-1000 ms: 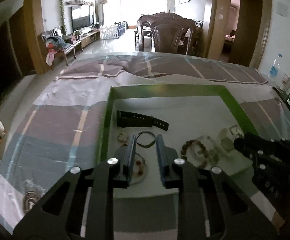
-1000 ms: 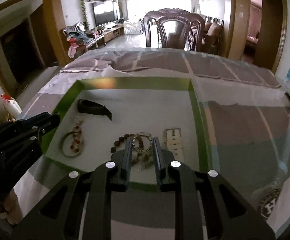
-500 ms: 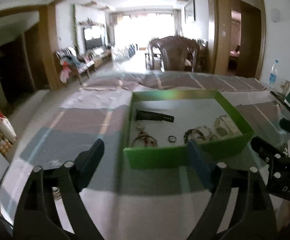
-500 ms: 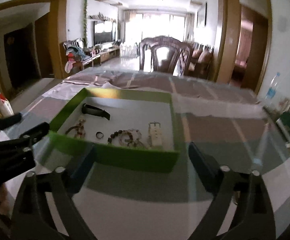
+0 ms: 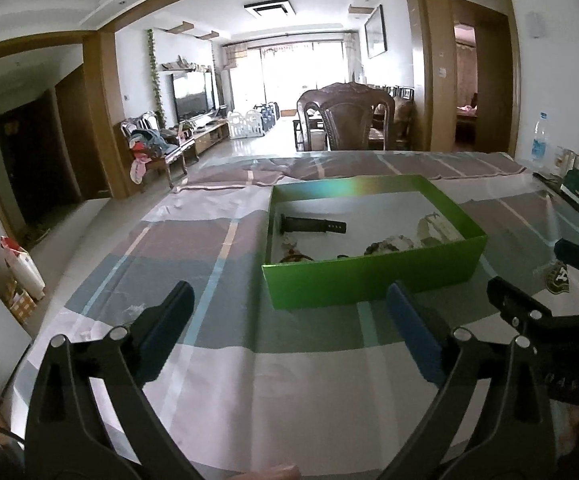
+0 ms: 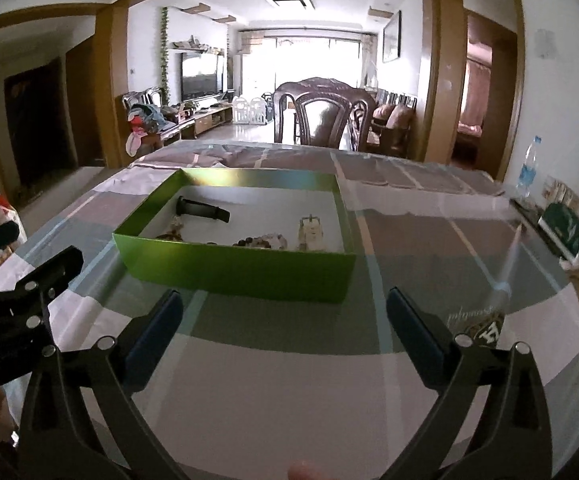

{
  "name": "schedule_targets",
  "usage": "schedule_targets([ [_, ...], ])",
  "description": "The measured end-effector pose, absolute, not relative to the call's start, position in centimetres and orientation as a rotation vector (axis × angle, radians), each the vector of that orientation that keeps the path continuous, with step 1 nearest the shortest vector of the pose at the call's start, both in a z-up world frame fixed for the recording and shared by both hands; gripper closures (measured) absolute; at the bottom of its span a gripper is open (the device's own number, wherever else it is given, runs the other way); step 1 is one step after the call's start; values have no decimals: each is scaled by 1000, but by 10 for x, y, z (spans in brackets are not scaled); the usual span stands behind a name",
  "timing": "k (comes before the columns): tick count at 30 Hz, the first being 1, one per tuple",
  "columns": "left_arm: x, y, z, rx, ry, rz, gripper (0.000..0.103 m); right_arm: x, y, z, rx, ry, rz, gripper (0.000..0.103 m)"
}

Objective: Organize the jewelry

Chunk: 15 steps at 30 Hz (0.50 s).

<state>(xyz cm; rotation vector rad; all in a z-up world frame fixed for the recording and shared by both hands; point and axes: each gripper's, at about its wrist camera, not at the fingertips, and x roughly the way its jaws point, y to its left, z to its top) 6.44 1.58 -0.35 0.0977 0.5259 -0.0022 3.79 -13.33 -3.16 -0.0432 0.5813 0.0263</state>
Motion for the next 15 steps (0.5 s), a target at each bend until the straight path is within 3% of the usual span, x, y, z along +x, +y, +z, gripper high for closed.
schedule_targets([
  [15,62,18,-5,93,532,-14,4,35,-132,-30,-50,573,10,4],
])
